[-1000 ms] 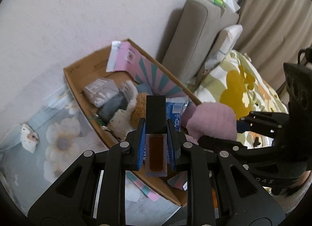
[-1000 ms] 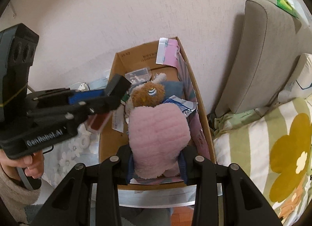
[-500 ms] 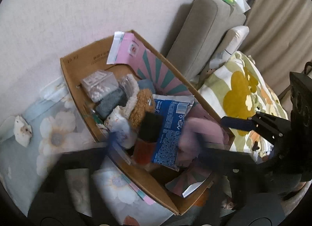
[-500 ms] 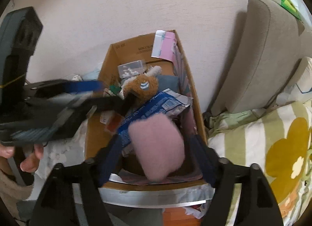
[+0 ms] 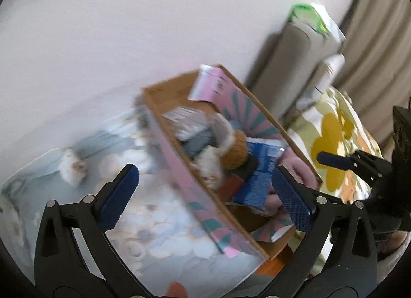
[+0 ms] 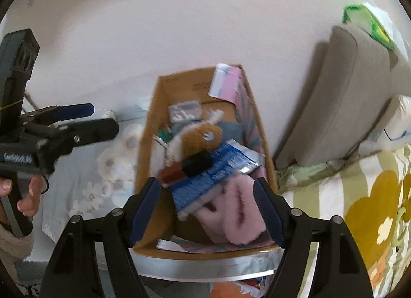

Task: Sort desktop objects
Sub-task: 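Withdraw both tools back over the table toward the white sock and tape roll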

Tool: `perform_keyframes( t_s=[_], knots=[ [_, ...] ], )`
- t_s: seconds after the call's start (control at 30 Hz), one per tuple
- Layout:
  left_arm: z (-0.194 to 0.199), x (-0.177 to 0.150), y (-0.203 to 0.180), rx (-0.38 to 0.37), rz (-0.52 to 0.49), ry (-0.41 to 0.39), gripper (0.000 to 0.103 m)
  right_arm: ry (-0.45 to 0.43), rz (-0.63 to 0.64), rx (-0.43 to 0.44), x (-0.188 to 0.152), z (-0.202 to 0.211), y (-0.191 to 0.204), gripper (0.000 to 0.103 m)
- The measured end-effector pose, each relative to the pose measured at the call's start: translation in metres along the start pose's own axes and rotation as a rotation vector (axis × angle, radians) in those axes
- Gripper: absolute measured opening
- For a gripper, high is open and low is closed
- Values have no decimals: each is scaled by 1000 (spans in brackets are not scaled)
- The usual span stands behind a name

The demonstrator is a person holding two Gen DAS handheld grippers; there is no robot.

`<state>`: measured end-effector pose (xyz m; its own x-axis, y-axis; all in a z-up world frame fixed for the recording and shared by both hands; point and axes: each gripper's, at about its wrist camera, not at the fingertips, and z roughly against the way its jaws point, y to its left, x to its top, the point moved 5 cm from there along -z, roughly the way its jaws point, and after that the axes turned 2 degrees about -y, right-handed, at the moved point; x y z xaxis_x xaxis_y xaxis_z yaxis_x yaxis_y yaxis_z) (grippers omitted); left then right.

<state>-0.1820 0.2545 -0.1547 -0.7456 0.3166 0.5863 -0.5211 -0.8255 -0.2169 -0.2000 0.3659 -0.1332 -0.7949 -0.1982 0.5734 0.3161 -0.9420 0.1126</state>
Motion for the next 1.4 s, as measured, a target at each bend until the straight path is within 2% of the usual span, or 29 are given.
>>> perform_keyframes(
  t_s=[0.13, 0.43, 0.63, 0.8, 1.03, 1.13, 1.23, 1.4],
  knots=[
    [25, 1, 33, 47, 49, -62, 103, -13, 55, 12, 7, 4, 26, 71],
    [62, -13, 92, 97, 132, -101, 103, -27, 150, 31, 16, 0, 83, 71],
    [90, -22, 136, 136, 182, -145, 103, -68, 129, 101, 23, 3, 111, 71],
    [104, -30, 170, 131, 242, -160, 103, -50, 132, 124, 23, -6, 133, 71],
    [109, -37, 192, 166, 229, -155, 103, -66, 126, 133, 18, -8, 153, 71],
    [109, -39, 201, 178, 220, -159, 103, -54, 166, 139, 7, -10, 163, 71],
    [94, -45, 213, 178, 222, -134, 102, -20, 203, 147, -12, -24, 180, 71],
    [49, -63, 229, 157, 217, -83, 102, 54, 182, 156, -45, -70, 198, 71]
  ],
)
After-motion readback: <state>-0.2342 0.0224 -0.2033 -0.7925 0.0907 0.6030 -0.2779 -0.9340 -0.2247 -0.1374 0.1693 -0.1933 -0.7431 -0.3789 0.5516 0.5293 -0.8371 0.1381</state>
